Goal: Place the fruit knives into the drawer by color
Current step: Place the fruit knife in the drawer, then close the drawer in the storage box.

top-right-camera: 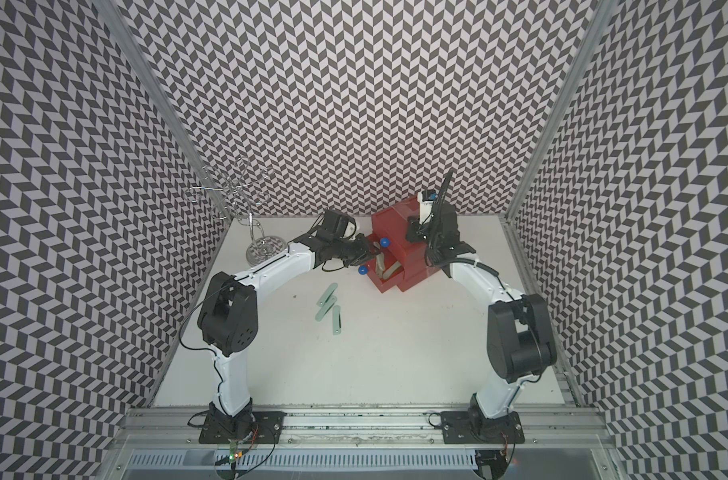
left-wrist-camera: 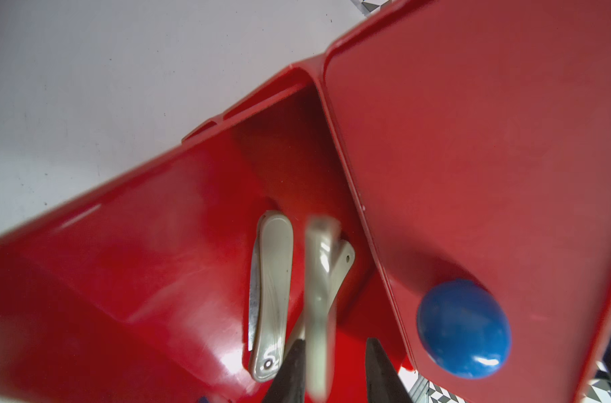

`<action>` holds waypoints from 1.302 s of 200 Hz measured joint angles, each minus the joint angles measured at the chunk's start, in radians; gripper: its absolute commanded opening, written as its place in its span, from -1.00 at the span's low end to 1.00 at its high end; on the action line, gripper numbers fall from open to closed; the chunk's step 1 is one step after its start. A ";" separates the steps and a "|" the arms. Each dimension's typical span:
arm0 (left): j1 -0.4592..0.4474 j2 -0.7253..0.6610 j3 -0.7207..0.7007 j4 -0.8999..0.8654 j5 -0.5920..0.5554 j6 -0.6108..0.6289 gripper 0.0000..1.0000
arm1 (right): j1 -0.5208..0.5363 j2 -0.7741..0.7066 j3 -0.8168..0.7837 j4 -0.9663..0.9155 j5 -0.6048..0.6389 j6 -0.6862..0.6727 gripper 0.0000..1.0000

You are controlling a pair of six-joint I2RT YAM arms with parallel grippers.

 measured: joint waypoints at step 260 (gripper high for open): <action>-0.002 -0.343 -0.482 0.201 -0.039 -0.051 -1.00 | 0.000 0.001 0.001 0.001 0.000 -0.002 -1.00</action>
